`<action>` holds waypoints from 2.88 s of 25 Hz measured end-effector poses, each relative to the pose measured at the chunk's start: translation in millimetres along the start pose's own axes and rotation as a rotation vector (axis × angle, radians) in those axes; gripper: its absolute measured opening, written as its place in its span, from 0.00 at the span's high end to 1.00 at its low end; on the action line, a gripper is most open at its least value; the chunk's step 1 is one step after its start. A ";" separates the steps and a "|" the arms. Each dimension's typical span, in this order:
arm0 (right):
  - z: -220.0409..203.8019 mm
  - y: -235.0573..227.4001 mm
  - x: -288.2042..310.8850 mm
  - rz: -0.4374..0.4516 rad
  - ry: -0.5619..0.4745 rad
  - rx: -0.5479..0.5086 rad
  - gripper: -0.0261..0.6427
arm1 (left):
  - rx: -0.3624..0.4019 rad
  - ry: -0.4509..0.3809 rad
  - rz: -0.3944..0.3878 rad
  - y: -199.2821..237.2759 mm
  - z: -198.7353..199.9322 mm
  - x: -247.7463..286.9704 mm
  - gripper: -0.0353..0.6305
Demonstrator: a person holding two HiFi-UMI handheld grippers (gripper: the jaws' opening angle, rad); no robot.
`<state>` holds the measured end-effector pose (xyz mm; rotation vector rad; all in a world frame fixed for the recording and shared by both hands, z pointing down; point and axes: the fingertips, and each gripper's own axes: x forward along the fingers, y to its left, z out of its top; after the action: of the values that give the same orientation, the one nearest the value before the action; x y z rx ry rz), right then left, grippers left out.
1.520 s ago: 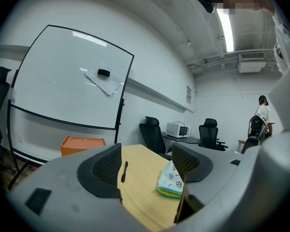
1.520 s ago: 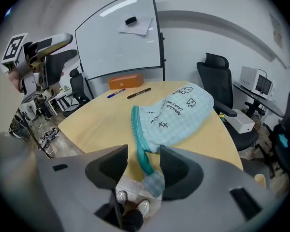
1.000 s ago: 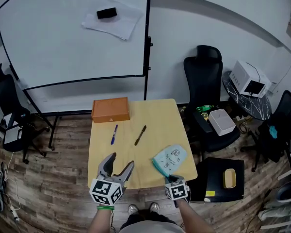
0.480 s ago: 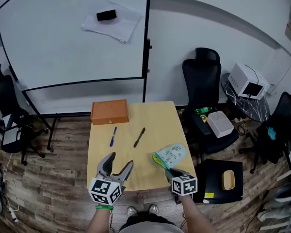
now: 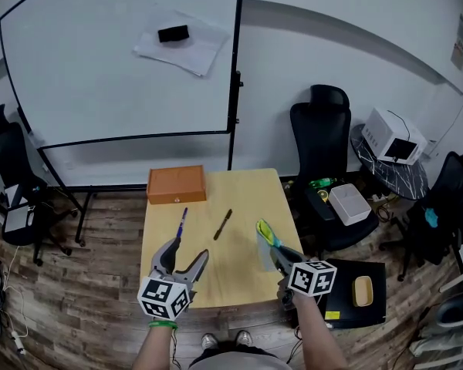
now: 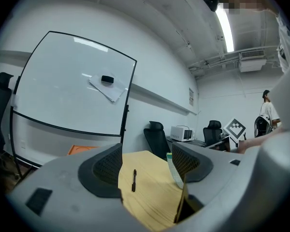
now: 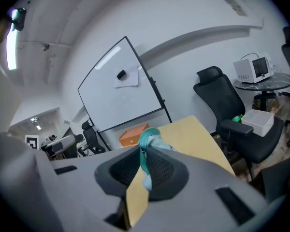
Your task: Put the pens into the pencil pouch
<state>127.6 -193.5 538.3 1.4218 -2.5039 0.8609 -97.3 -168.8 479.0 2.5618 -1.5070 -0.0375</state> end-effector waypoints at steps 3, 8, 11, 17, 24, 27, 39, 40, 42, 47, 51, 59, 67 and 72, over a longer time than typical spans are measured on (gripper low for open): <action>20.3 10.7 -0.5 0.032 -0.042 -0.010 0.90 | 0.002 -0.013 0.002 4.6 7.5 3.0 0.47; 38.1 26.3 2.8 0.066 -0.082 -0.023 0.90 | 0.012 -0.028 0.003 10.8 16.2 4.0 0.47; 41.5 29.9 5.4 0.068 -0.091 -0.026 0.91 | 0.012 -0.026 0.004 14.6 15.9 3.4 0.47; 49.9 36.1 12.8 0.051 -0.109 -0.039 0.91 | 0.005 -0.003 -0.009 25.7 7.2 6.9 0.47; 57.8 51.3 24.4 0.035 -0.137 -0.061 0.91 | 0.019 0.050 -0.021 48.3 -11.0 20.8 0.47; 61.4 55.1 29.5 0.037 -0.142 -0.070 0.90 | 0.021 0.090 0.012 65.6 -23.3 32.2 0.47; 72.4 36.3 67.6 0.080 -0.116 -0.092 0.90 | -0.043 0.414 0.181 138.8 -121.4 90.9 0.47; 73.1 35.7 71.5 0.089 -0.110 -0.092 0.90 | -0.050 0.448 0.194 143.6 -131.3 94.3 0.47; 74.6 34.5 78.2 0.104 -0.099 -0.094 0.90 | -0.064 0.513 0.214 150.6 -151.0 101.1 0.47; 77.9 31.9 93.0 0.131 -0.076 -0.098 0.90 | -0.092 0.639 0.248 164.5 -189.4 107.1 0.55; 79.1 27.2 96.7 0.135 -0.065 -0.094 0.90 | -0.118 0.709 0.258 171.1 -209.9 107.6 0.60; 89.3 16.0 101.6 0.120 -0.070 -0.101 0.90 | -0.134 0.767 0.289 181.7 -220.4 106.1 0.70; 92.0 11.0 98.6 0.104 -0.078 -0.102 0.90 | -0.130 0.763 0.286 178.3 -221.7 107.1 0.85; 85.5 10.5 92.5 0.096 -0.064 -0.124 0.90 | -0.089 0.711 0.248 173.5 -200.0 106.2 0.86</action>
<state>81.8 -304.5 498.7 1.3212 -2.6407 0.6715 -174.1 -317.2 710.2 1.9640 -1.4475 0.7320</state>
